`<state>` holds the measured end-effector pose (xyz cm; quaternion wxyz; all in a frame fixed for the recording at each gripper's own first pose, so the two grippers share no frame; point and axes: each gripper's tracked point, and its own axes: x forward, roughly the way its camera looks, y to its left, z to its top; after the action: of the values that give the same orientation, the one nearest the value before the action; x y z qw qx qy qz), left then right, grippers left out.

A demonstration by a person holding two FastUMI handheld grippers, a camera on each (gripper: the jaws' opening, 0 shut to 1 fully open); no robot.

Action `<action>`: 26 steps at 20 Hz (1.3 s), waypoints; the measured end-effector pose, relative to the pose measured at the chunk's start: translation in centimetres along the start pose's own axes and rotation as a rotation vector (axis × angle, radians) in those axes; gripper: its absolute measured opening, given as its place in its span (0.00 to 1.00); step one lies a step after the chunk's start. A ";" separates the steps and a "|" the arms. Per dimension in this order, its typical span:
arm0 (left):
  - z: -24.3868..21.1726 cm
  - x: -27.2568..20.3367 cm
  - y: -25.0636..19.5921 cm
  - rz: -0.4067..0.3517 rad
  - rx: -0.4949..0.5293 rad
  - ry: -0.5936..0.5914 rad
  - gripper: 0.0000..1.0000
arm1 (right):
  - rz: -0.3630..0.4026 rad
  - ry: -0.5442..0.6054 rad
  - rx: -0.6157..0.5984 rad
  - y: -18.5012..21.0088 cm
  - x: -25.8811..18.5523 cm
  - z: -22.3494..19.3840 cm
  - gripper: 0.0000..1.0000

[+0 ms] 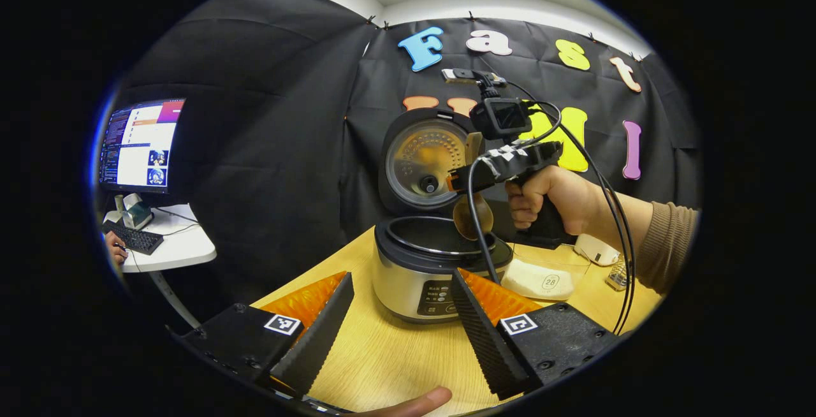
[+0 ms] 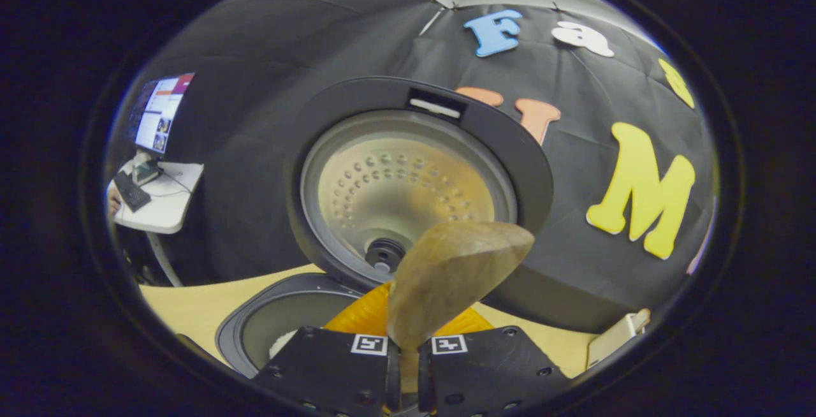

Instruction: Close the left gripper, press the button to open the rice cooker; take a wooden spoon from the chopstick holder with the right hand, scoop a spoonful of rice and pour it into the rice cooker, then put the wooden spoon back into the chopstick holder.

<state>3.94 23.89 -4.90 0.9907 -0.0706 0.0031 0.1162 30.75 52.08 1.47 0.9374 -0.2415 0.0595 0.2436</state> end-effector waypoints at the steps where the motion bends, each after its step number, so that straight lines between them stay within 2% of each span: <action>1: 0.0 0.0 0.0 0.001 0.002 0.000 0.98 | -0.002 -0.005 -0.046 0.4 -0.1 0.1 0.11; 9: 0.0 0.1 -0.6 -0.013 -0.003 0.003 0.98 | -0.023 -0.057 -0.047 -0.3 -2.5 2.1 0.10; 10: 0.0 -0.1 -1.0 -0.022 -0.004 0.002 1.00 | -0.027 -0.064 -0.037 -0.8 -2.9 2.2 0.10; 13: 0.2 0.0 -1.8 -0.048 -0.011 0.000 0.98 | -0.034 -0.094 0.021 -2.4 -4.1 2.6 0.10; 16: 0.3 -0.2 -2.5 -0.064 -0.011 -0.001 0.98 | -0.072 -0.128 0.073 -5.1 -5.8 3.3 0.11; 20: 0.2 -0.2 -2.1 -0.049 -0.018 0.006 0.98 | -0.149 -0.163 0.162 -10.3 -8.1 3.1 0.11; 22: 0.3 -0.2 -2.1 -0.042 -0.014 0.006 0.98 | -0.189 -0.173 0.230 -13.1 -9.4 2.5 0.11; 26: 0.9 -0.7 -2.9 -0.050 -0.005 -0.008 0.98 | -0.276 -0.172 0.292 -18.7 -11.5 0.3 0.10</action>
<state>3.95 21.09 -3.56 0.9932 -0.0727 -0.0030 0.0914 29.77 33.05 12.32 0.9885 -0.0872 -0.0198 0.1217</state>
